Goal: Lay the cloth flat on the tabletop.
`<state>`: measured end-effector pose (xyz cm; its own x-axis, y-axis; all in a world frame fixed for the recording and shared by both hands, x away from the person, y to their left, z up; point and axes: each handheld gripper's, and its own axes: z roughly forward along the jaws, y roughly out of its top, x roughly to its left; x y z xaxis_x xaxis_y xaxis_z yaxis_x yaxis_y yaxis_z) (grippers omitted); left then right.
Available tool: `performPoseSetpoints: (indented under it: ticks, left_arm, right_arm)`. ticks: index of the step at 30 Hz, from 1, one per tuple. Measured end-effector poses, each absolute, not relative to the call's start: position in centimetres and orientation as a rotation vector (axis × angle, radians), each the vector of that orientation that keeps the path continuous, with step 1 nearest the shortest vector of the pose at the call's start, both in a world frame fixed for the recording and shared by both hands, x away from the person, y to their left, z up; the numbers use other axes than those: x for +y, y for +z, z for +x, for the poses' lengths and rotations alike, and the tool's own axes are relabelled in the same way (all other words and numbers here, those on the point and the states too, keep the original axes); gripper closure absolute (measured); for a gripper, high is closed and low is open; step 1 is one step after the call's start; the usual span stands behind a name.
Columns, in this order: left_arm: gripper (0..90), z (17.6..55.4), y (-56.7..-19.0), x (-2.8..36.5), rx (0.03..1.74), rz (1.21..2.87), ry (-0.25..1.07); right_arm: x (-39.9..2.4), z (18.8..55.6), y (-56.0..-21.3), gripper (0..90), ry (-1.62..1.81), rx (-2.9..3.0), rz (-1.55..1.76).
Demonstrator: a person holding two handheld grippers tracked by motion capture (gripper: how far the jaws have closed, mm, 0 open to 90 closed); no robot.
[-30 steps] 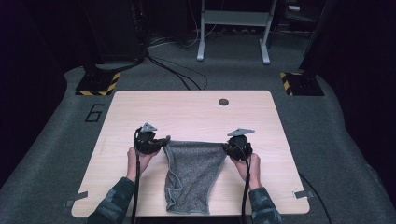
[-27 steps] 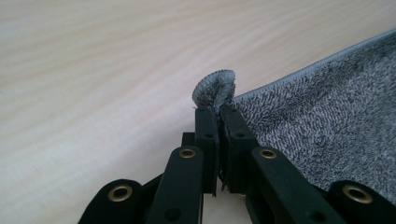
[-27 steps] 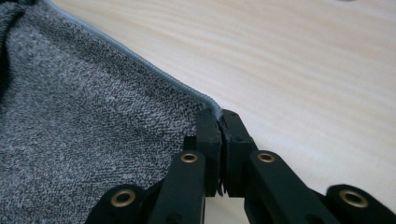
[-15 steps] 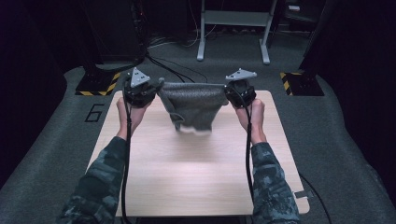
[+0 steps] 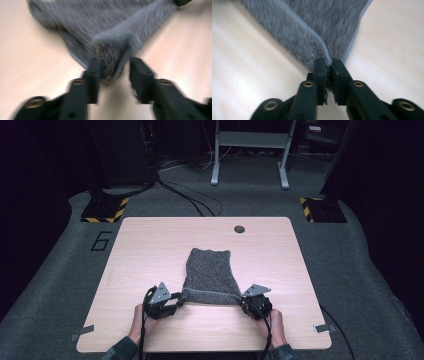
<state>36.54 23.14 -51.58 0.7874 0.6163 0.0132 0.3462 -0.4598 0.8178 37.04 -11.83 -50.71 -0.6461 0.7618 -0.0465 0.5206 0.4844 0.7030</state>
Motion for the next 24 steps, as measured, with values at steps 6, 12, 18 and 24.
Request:
performPoseSetpoints:
  ticks: [6, 12, 18, 24]
  left_arm:
    - [40.7, 34.9, -50.5, 25.0, 0.724, 2.055, 0.366]
    - [35.5, 35.5, -49.0, 27.4, 0.748, 1.994, 0.382]
    - [36.0, 38.7, -49.6, 27.2, 0.863, 2.035, 0.365]
    - [40.4, 41.2, -51.2, 24.1, 0.894, 2.137, 0.324]
  right_arm:
    - [-13.7, 35.8, -49.1, 57.5, 1.02, 2.414, 1.084]
    - [-14.5, 36.6, -47.1, 47.2, 1.086, 2.398, 1.067]
    - [-12.8, 39.5, -47.4, 48.0, 1.013, 2.327, 1.131]
    - [-9.3, 42.7, -48.8, 51.2, 0.951, 2.345, 1.147]
